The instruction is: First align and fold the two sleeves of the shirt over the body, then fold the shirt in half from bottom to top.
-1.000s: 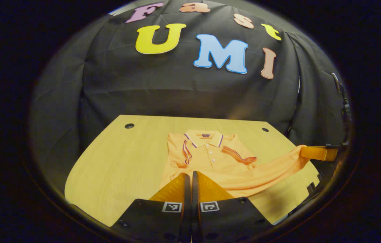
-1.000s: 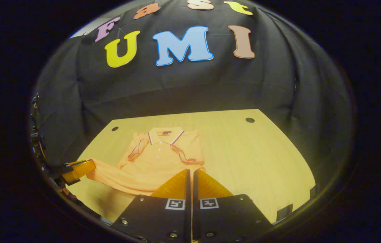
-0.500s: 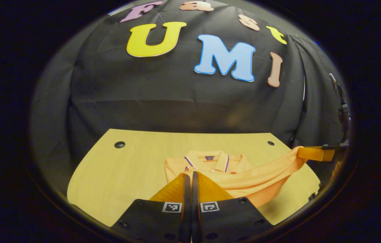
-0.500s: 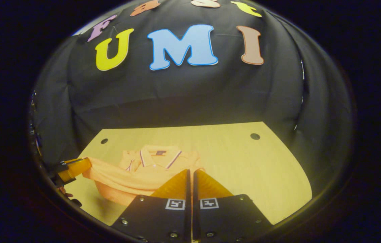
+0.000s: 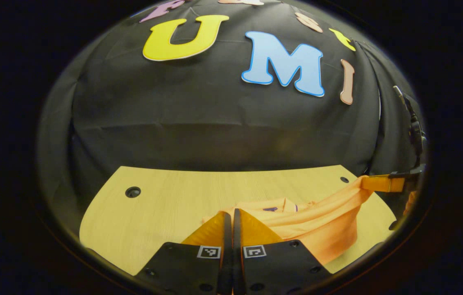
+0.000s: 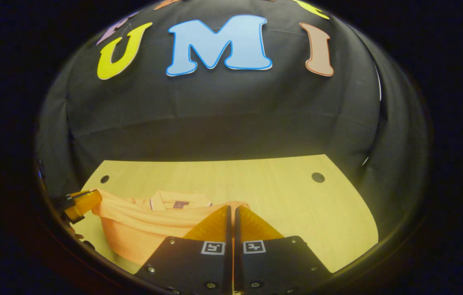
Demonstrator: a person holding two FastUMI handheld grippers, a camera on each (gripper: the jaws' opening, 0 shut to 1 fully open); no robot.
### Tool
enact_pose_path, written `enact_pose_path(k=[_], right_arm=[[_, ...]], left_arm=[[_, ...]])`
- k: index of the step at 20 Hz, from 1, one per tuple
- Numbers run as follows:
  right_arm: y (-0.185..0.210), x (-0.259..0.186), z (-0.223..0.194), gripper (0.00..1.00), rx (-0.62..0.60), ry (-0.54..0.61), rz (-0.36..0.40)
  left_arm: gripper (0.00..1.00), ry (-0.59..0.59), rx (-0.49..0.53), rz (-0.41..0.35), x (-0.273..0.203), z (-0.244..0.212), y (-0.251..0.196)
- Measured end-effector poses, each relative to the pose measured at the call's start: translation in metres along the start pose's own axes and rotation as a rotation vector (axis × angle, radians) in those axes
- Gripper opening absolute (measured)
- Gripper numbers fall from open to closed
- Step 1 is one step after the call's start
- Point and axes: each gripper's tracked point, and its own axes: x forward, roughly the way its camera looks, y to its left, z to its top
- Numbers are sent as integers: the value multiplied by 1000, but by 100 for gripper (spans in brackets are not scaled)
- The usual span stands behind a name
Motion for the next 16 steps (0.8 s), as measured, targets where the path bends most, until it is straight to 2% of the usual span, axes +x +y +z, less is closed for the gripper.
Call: enact_pose_path(k=[5, 10, 11, 13, 16], right_arm=[[-1, 48, -2, 2, -33, 45, -42], [-1, 85, -24, 2, -46, 109, -62], [1, 89, -29, 6, -46, 124, -63], [3, 95, -37, 3, -60, 141, -63], [7, 95, -45, 7, -99, 156, -65]], left_arm=[[5, 18, 26, -6, 47, -9, 9], [6, 40, 38, 1, 81, -31, 17], [7, 47, 37, 6, 85, -36, 19], [7, 61, 36, 19, 87, -40, 21], [13, 91, 42, 35, 89, -51, 24]])
